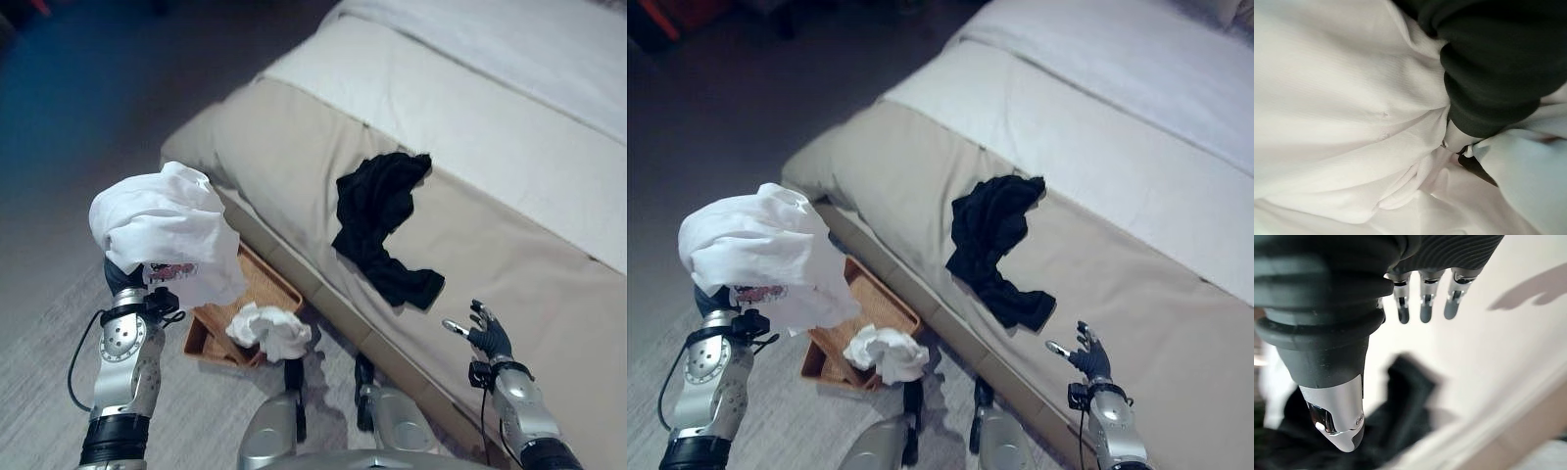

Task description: Pick up clothes into the bucket

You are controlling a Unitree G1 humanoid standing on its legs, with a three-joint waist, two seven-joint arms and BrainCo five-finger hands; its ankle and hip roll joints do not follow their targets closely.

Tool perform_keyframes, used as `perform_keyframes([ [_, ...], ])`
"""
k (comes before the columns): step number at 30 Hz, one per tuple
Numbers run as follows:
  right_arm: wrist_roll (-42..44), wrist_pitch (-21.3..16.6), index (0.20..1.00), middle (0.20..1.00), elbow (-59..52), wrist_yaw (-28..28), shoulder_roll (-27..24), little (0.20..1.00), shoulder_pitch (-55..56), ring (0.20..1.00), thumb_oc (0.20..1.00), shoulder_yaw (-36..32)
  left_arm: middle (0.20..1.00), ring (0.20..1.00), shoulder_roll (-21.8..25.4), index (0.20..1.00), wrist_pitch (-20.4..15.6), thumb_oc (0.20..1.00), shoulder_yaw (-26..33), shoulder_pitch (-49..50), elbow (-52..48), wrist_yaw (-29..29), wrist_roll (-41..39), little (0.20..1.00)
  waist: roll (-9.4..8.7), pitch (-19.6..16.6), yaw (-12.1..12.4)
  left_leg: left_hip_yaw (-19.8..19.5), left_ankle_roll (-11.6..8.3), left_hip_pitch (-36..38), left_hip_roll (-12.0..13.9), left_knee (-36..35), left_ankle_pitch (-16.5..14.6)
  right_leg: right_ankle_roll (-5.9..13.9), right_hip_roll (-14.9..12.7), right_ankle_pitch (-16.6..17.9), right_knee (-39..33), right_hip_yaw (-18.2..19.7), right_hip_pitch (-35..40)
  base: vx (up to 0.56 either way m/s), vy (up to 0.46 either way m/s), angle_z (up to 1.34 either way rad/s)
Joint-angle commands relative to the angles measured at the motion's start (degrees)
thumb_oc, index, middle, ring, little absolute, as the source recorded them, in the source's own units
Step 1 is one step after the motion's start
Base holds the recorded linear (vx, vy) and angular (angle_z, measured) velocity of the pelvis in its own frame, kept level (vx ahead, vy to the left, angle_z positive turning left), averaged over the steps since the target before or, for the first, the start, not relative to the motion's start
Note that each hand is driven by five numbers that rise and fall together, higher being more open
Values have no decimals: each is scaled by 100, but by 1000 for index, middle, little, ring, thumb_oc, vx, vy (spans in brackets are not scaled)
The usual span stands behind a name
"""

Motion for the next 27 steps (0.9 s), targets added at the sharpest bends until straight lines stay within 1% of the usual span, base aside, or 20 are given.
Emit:
perform_keyframes([
  [1, -356, -225, 1000, 1000, 13, -221, -108, 1000, -50, 1000, 1000, 334, 200, 200, 411, 200, -709, 200, 413, -188, -76, 282, 195, 200, -273, -125, -18, -414, 106, -592, -172, 1120, -603, 278, -546, 17, 384, -198, -100, -69, 18, 0],
  [3, -405, -220, 1000, 1000, 138, -250, -110, 1000, -74, 1000, 1000, 386, 200, 200, 450, 200, -729, 200, 407, -245, -12, 350, 227, 200, -301, -69, -21, -415, 98, -708, -168, 1190, -606, 277, -555, 19, 433, -190, -206, -66, 18, 2],
  [4, -423, -236, 1000, 1000, 351, -350, -141, 1000, -158, 1000, 1000, 463, 200, 200, 596, 200, -781, 200, 308, -481, 154, 494, 240, 200, -373, 87, -26, -428, 95, -938, -157, 1337, -607, 276, -571, 20, 533, -170, -410, -91, 17, 1],
  [5, -437, -248, 1000, 1000, 424, -379, -132, 1000, -193, 1000, 1000, 507, 200, 200, 663, 200, -789, 200, 262, -588, 273, 553, 252, 200, -397, 162, -13, -432, 94, -1050, -151, 1451, -661, 270, -564, -22, 637, -168, -519, -128, 31, 2],
  [9, -389, -329, 1000, 1000, 547, -536, -155, 1000, -362, 1000, 1000, 662, 200, 200, 1008, 200, -844, 200, 13, -1159, 766, 860, 322, 200, -527, 493, -49, -459, 115, -1570, -162, 1794, -684, 273, -600, -12, 901, -151, -982, -100, 33, 5],
  [10, -389, -329, 1000, 1000, 547, -536, -155, 1000, -362, 1000, 1000, 662, 200, 200, 1008, 200, -845, 200, 12, -1160, 767, 860, 322, 200, -527, 492, -49, -459, 115, -1572, -162, 1796, -684, 273, -600, -13, 902, -151, -985, -112, 33, 2],
  [11, -316, -384, 1000, 1000, 541, -602, -153, 1000, -441, 1000, 1000, 730, 200, 200, 1169, 200, -824, 200, -135, -1443, 982, 1012, 384, 200, -597, 648, -70, -484, 124, -1829, -168, 1967, -692, 273, -624, -13, 1049, -155, -1205, -81, 17, 1],
  [13, -316, -386, 1000, 1000, 544, -602, -150, 1000, -445, 1000, 1000, 726, 200, 200, 1173, 200, -828, 200, -142, -1456, 991, 1011, 382, 200, -598, 638, -67, -484, 124, -1853, -169, 1982, -698, 273, -625, -18, 1062, -153, -1228, -57, 12, 0],
  [14, -297, -413, 1000, 1000, 512, -622, -153, 1000, -473, 1000, 1000, 773, 200, 200, 1272, 200, -820, 200, -192, -1571, 1134, 1062, 423, 200, -632, 715, -76, -495, 126, -1965, -170, 2053, -702, 274, -626, -22, 1113, -148, -1314, -124, 18, 0],
  [15, -231, -490, 1000, 1000, 433, -683, -158, 1000, -549, 1000, 1000, 855, 200, 200, 1478, 200, -780, 200, -342, -1875, 1389, 1203, 535, 200, -709, 895, -115, -516, 145, -2301, -188, 2309, -728, 275, -633, -20, 1280, -146, -1581, -177, 43, 0],
  [16, -164, -540, 1000, 1000, 349, -730, -169, 1000, -601, 1000, 1000, 930, 200, 200, 1715, 200, -727, 200, -491, -2132, 1613, 1338, 663, 200, -755, 896, -143, -538, 151, -2698, -190, 2555, -779, 270, -638, -38, 1478, -133, -1957, -168, 43, 1],
  [17, -137, -575, 1000, 1000, 308, -753, -172, 1000, -612, 1000, 1000, 950, 200, 200, 1780, 200, -739, 200, -540, -2236, 1765, 1378, 665, 200, -786, 896, -160, -538, 159, -2924, -192, 2713, -811, 268, -641, -45, 1580, -123, -2156, -77, 33, -1],
  [18, -137, -575, 1000, 1000, 308, -753, -171, 1000, -612, 1000, 1000, 950, 200, 200, 1780, 200, -739, 200, -541, -2238, 1766, 1378, 665, 200, -785, 896, -159, -538, 159, -2927, -191, 2716, -812, 268, -641, -45, 1582, -122, -2159, 0, 0, 0],
  [19, -82, -629, 1000, 1000, 235, -814, -180, 1000, -640, 1000, 1000, 1030, 200, 200, 1855, 200, -686, 200, -644, -2386, 1958, 1486, 688, 200, -820, 896, -193, -583, 150, -3182, -162, 2982, -1059, 311, -600, -220, 1794, -69, -2415, 46, 9, 2],
  [20, -82, -629, 1000, 1000, 235, -815, -178, 1000, -643, 1000, 1000, 1027, 200, 200, 1859, 200, -690, 200, -651, -2399, 1969, 1484, 684, 200, -818, 896, -185, -581, 150, -3198, -157, 3012, -1081, 311, -596, -236, 1817, -66, -2430, 23, 18, 3],
  [23, 33, -724, 1000, 1000, -8, -905, -198, 1000, -681, 1000, 1000, 1069, 200, 200, 1976, 200, -614, 200, -850, -2674, 2264, 1581, 715, 200, -916, 896, -253, -590, 170, -3708, -133, 3304, -1132, 319, -561, -225, 1998, -56, -2915, -54, 19, -7],
  [24, 106, -779, 1000, 1000, -169, -946, -222, 1000, -665, 1000, 1000, 1109, 200, 200, 2088, 200, -543, 200, -949, -2868, 2480, 1651, 770, 200, -962, 896, -303, -599, 173, -3954, -133, 3401, -1136, 328, -548, -210, 2050, -64, -3164, -59, 19, -8],
  [27, 167, -832, 1000, 1000, -291, -1002, -268, 1000, -685, 1000, 1000, 1152, 200, 200, 2144, 200, -454, 200, -1166, -3216, 2807, 1669, 709, 200, -997, 896, -376, -618, 185, -4317, -137, 3548, -1141, 334, -547, -200, 2144, -53, -3510, -28, 10, -1],
])
